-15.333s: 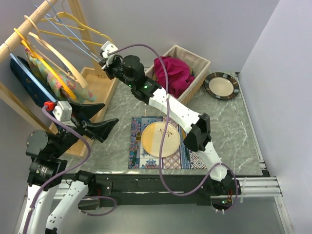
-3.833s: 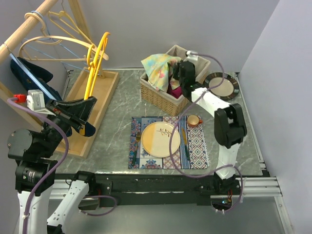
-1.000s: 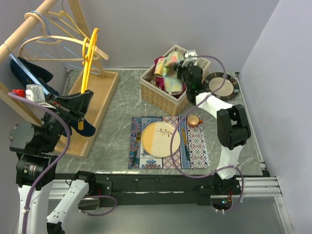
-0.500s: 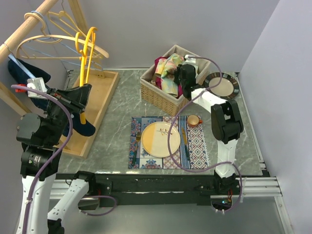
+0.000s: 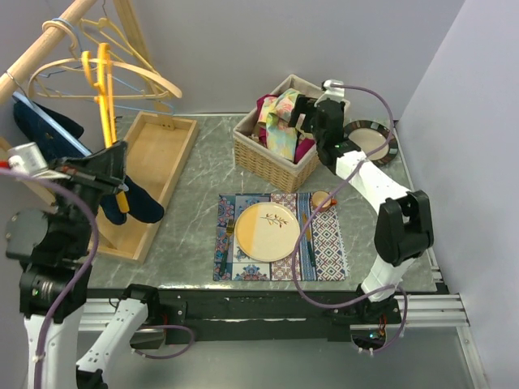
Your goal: Remove the skirt from the hanger
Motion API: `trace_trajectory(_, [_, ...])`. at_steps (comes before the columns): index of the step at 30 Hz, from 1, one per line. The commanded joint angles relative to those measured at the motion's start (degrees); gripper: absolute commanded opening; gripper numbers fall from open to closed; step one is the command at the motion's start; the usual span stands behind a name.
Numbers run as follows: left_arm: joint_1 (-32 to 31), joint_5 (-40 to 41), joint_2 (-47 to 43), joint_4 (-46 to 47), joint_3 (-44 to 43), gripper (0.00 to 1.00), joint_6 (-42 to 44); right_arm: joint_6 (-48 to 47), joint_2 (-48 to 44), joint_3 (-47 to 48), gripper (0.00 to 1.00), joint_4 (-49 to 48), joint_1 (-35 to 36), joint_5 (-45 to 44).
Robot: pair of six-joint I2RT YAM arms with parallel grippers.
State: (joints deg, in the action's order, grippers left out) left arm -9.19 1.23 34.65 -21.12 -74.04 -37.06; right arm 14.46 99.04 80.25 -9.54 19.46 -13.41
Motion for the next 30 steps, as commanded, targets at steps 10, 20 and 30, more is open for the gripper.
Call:
trace_trajectory(10, [0.23,9.13,-1.27,-4.71,-3.82,0.01,-1.08,1.45,-8.16,-5.8,1.0,2.77,-0.22,1.54])
trace_trajectory(20, [0.23,15.63,2.69,-1.64,-3.12,0.01,-9.52,-0.83,-9.66,-5.81,1.0,3.83,-0.3,0.84])
trace_trajectory(30, [0.23,24.16,6.38,-1.11,-4.79,0.01,-13.21,-1.01,-8.96,-4.84,1.0,4.27,-0.22,0.84])
